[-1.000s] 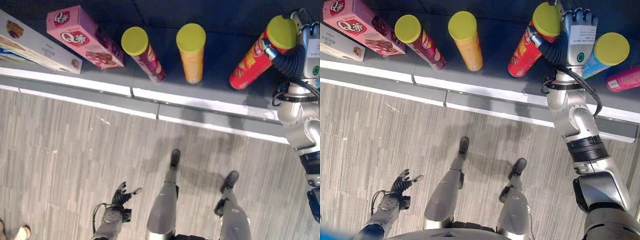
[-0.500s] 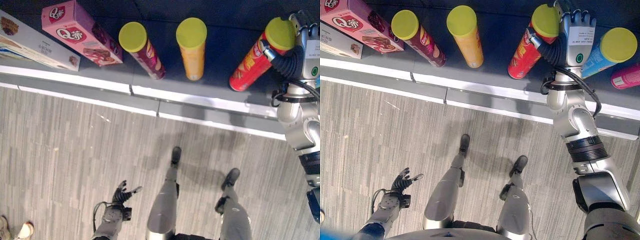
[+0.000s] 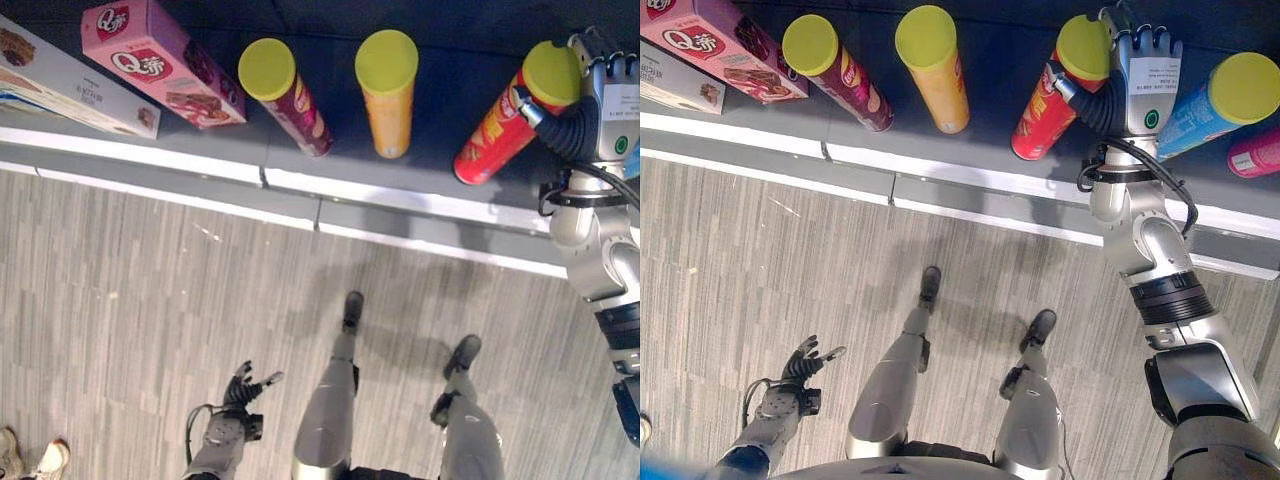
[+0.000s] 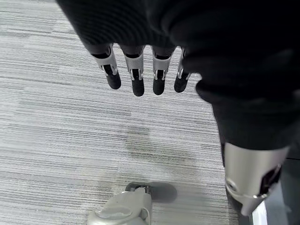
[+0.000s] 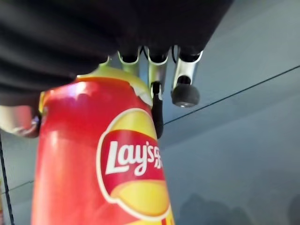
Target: Put the goods on the table back onto the shelves and tidy them up.
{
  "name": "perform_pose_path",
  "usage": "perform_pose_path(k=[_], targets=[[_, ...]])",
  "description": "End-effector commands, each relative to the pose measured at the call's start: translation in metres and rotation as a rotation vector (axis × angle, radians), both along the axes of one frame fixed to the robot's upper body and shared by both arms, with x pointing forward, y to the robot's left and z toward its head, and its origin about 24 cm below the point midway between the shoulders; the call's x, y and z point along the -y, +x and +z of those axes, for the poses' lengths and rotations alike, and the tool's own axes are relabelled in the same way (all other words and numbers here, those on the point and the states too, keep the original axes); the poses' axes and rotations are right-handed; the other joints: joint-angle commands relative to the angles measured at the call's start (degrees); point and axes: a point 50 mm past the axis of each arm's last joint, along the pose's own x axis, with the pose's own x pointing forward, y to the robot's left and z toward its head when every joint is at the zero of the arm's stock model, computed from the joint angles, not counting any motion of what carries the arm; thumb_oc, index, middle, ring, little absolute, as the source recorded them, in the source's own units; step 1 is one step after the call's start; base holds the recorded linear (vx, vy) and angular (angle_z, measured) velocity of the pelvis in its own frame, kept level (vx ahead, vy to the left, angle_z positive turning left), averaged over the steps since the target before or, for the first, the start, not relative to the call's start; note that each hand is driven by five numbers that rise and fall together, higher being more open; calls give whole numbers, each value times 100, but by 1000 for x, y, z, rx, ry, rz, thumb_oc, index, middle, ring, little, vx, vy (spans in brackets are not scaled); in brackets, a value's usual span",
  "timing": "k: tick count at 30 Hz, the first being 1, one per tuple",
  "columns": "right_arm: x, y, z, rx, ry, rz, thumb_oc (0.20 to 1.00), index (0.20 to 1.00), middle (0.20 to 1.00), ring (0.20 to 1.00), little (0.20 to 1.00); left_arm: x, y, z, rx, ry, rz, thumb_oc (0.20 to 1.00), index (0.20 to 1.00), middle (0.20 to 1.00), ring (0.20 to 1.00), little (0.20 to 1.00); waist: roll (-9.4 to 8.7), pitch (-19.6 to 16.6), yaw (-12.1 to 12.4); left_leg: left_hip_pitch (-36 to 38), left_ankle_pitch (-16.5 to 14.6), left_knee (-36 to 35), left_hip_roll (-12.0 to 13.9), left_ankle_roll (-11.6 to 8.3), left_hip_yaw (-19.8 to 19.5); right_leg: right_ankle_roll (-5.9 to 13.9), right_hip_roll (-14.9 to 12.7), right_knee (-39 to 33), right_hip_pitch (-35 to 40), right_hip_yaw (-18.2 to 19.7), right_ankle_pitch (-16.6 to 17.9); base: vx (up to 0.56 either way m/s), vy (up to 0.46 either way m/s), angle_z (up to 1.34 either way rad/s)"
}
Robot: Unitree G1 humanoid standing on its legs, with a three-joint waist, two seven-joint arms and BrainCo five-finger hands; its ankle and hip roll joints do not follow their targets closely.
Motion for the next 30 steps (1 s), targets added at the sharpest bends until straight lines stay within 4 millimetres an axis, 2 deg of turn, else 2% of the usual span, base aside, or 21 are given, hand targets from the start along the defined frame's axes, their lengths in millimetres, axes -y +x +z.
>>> perform_pose_path(k=[1, 19, 30], targets=[[-9, -12, 31, 157, -64, 44, 200, 200, 200, 200, 200, -9, -7, 0, -10, 43, 21, 1000, 1000, 1000, 1000, 1000, -30, -117, -1, 33, -371, 17, -98, -56, 65, 170, -271, 259, -284, 462, -109, 0, 0, 0], [-7, -9, 51, 207, -73, 14, 200, 200, 200, 200, 200, -11, -3, 2, 0, 49, 24, 1000, 1000, 1000, 1000, 1000, -26, -123, 59, -9, -368, 17, -127, -52, 27, 174, -280, 264, -304, 437, -116, 0, 0, 0], [-5, -6, 38, 175, -51, 7, 200, 200, 200, 200, 200, -9, -1, 2, 3, 51, 24, 1000, 1000, 1000, 1000, 1000, 11, -62, 18, -66, -359, 17, -125, -54, 41, 169, -296, 299, -413, 462, -105, -4, 1, -1]])
